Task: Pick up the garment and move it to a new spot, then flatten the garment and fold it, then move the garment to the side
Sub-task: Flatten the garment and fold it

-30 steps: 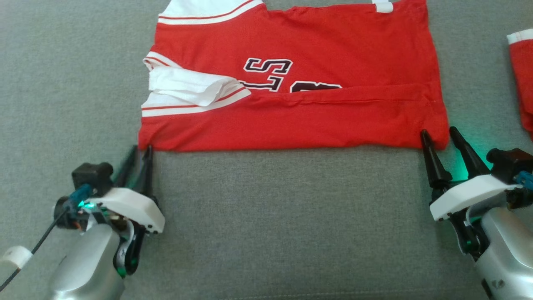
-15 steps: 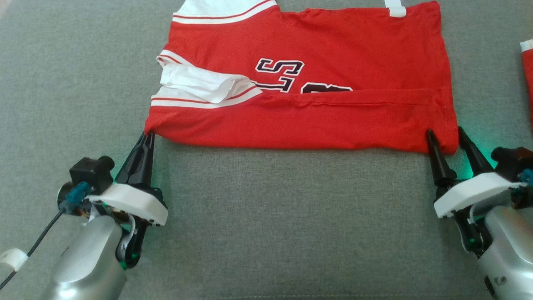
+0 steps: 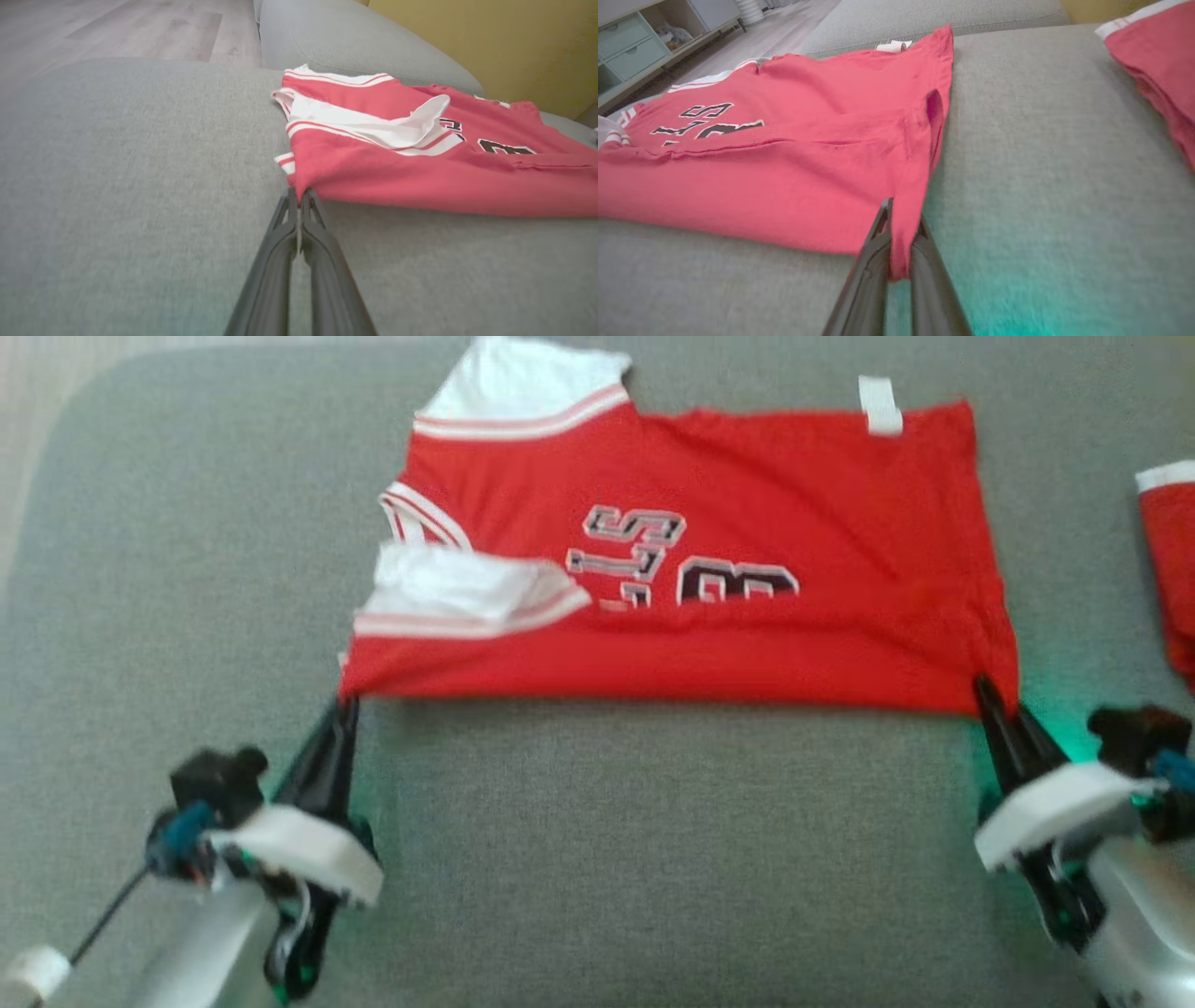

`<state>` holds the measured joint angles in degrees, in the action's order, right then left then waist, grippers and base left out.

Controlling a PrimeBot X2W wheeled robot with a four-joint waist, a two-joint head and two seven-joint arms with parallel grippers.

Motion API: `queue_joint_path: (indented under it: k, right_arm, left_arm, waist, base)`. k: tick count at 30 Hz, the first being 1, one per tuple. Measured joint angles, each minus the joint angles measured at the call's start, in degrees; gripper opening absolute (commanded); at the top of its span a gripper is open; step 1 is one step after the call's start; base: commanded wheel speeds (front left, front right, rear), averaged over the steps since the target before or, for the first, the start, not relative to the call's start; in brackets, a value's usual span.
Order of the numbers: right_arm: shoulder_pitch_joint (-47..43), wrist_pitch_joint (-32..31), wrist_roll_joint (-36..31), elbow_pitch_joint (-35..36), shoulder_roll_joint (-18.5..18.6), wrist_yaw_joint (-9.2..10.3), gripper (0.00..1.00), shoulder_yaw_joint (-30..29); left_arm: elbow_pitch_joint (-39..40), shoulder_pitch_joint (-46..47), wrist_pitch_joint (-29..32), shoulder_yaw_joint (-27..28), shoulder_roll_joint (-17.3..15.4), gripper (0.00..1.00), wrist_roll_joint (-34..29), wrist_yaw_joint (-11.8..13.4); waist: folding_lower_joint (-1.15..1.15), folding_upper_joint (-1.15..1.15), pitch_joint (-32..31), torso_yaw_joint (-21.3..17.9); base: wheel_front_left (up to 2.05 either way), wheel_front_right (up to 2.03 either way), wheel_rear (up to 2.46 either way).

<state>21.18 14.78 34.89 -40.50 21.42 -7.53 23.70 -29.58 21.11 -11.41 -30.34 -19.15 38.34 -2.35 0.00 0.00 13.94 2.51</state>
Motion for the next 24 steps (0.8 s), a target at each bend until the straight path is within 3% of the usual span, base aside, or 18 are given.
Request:
queue_joint_path:
  k: [5, 12, 17, 18, 19, 21, 24]
  right_arm:
    - [-5.95, -0.73, 2.77, 2.49, 3.88, 0.0, 0.0, 3.53]
    - [-14.72, -1.98, 5.98, 9.65, 11.54, 0.0, 0.0, 5.38]
    - [-19.81, -4.03, 6.48, 13.59, 13.12, 0.0, 0.0, 3.11]
    - [-20.25, -4.57, 6.48, 14.28, 13.12, 0.0, 0.65, 2.69]
    - [-20.64, -4.94, 6.47, 14.97, 13.11, 0.0, 1.0, 2.01]
    - [-20.86, -5.3, 6.44, 15.96, 12.96, 0.0, 1.0, 0.42]
    - [-20.84, -5.17, 5.2, 17.95, 12.94, 0.0, 1.0, -2.68]
  left_arm:
    - [5.11, -7.1, 3.09, -1.46, -2.0, 0.0, 1.05, 0.27]
    - [20.09, -23.08, 9.91, -3.27, -6.54, 0.0, 3.49, 5.19]
    - [27.59, -27.92, 12.46, -3.35, -8.72, 0.0, 4.55, 8.0]
    - [28.4, -27.96, 12.7, -3.3, -8.99, 0.0, 4.54, 8.48]
    - [28.95, -27.91, 13.0, -3.26, -9.25, 0.0, 4.53, 8.9]
    - [30.12, -27.78, 14.01, -3.26, -9.67, 1.0, 4.37, 9.48]
    - [32.37, -26.08, 16.3, -3.23, -10.68, 1.0, 3.93, 9.91]
  waist:
    - [-0.01, 0.0, -3.31, -0.3]
    - [-0.02, 0.0, -6.04, -0.77]
    - [-0.01, 0.0, -5.55, -0.71]
    - [-0.01, 0.0, -5.43, -0.78]
    - [-0.01, 0.0, -5.29, -0.86]
    - [-0.01, 0.0, -4.86, -1.07]
    - [0.0, 0.0, -3.83, -1.46]
  base:
    - [0.0, 0.0, 0.0]
    - [0.0, 0.0, 0.0]
    - [0.0, 0.0, 0.0]
    - [0.0, 0.0, 0.0]
    - [0.0, 0.0, 0.0]
    - [0.0, 0.0, 0.0]
    - [0.0, 0.0, 0.0]
